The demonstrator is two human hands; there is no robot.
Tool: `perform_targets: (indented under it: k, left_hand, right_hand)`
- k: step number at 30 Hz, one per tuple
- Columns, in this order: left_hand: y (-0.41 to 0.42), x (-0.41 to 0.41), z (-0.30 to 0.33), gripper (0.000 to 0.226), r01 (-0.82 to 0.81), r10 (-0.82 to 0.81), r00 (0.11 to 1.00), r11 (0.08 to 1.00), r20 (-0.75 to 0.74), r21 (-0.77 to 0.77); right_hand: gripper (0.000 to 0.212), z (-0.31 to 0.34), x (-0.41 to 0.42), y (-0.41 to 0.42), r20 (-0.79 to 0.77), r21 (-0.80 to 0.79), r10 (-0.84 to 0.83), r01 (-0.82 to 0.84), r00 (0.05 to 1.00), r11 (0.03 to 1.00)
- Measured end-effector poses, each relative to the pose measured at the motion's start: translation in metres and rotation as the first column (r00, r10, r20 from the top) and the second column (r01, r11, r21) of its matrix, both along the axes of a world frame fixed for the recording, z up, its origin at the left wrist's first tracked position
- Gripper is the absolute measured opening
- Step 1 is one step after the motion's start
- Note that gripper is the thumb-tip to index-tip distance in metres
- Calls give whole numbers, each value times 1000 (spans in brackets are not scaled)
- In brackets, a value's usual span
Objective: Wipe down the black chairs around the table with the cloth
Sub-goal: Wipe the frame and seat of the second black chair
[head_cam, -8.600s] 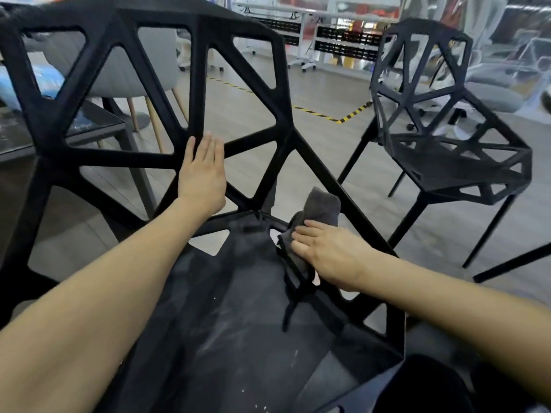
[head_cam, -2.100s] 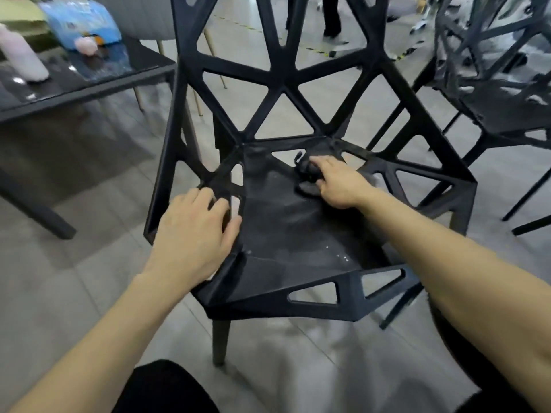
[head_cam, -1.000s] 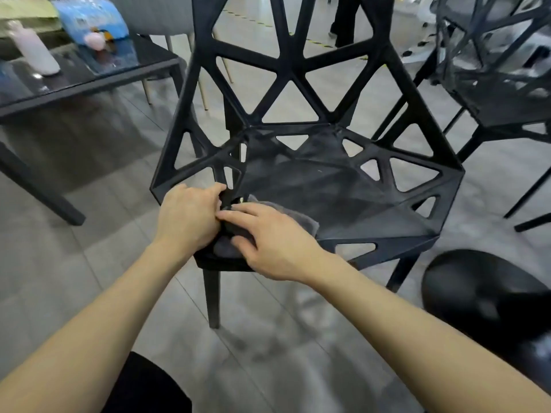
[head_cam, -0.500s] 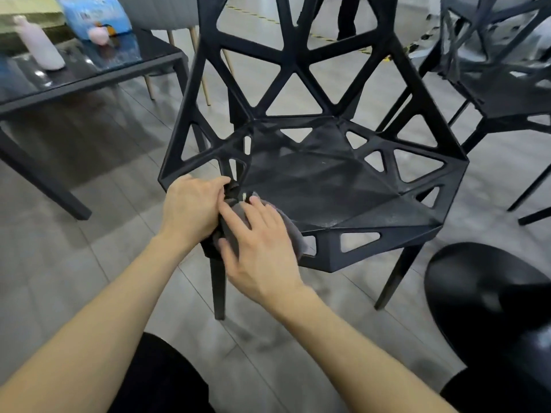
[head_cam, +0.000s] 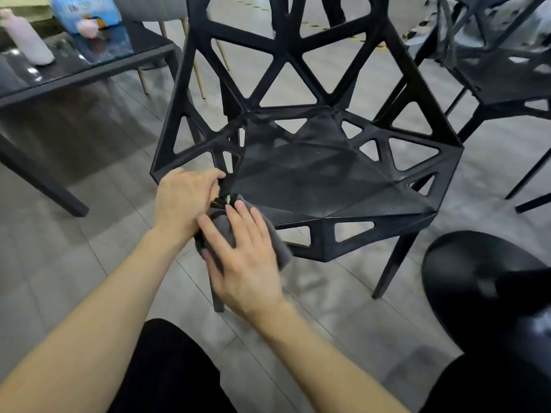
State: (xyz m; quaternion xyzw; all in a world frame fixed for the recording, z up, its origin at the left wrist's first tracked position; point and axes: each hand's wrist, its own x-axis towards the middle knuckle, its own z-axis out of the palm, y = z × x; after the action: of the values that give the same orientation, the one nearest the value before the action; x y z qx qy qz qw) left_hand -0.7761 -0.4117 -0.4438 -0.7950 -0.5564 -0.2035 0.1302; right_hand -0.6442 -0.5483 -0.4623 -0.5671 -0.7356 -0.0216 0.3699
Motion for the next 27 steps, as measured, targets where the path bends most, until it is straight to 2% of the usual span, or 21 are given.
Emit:
perform_targets:
  k: [2,4,7,9,10,11,12,14,15,17,19,20,22,24,26,27]
  left_hand:
    - [0,-4,-2,33,13,-13,1000,1000,16,-1]
    - [-1,-3,-2,33,10,-10,999,1000,32,4]
    - [-9,4,1,34,-22,22,997,1000,73,6]
    - [-12,9,2,36,-69,70,996,997,54,-25]
    - [-15,11,0,38,-93,95,995,994,33,-49]
    - [-19,14,-2,39,-107,108,994,992,8,-60]
    - [-23,16,-5,41,-99,98,995,994,-22,-53]
    - [-29,15,-10,46,-59,56,995,998,-79,-36]
    - [-31,12,-12,48,-32,28,994,999,-106,-32]
    - [-33,6,-13,50,-5,1,990,1000,-144,-24]
    - [-36,7,-12,50,-29,24,992,999,-126,-35]
    - [-38,8,-12,51,-40,34,993,998,-113,-50]
    - [-44,15,-10,54,-59,51,995,994,-88,-96]
    - [-46,22,-6,52,-69,63,997,987,-51,-146]
    - [-43,38,-1,42,-54,55,998,980,-2,-192]
    - [-39,48,0,41,-20,26,999,978,28,-206]
  right_hand:
    - [50,-9,10,2,38,46,77,-78,996,996]
    - [50,-15,62,-7,63,106,49,-56,997,993]
    - [50,-23,153,-31,-99,86,-250,258,963,962]
    - [48,-23,169,-32,-222,36,-436,454,872,890]
    - [47,-25,155,-30,-250,18,-479,499,841,866]
    - [47,-25,133,-27,-244,23,-471,491,848,871]
    - [49,-22,105,-25,-205,53,-398,416,894,908]
    - [52,-21,50,-20,-72,89,-145,151,987,984]
    - [51,-22,32,-21,-8,80,-37,38,999,996]
    - [50,-21,36,-19,66,82,83,-89,994,993]
    - [55,-16,85,-19,120,72,97,-106,988,992]
    - [59,-16,119,-22,123,59,52,-60,991,996]
    - [65,-15,196,-23,32,2,-159,159,987,987]
    - [71,-10,249,-19,-120,-66,-385,379,915,923]
    - [73,-10,233,-12,-182,-75,-466,460,866,885]
    - [73,-12,204,-11,-161,-55,-438,435,884,899]
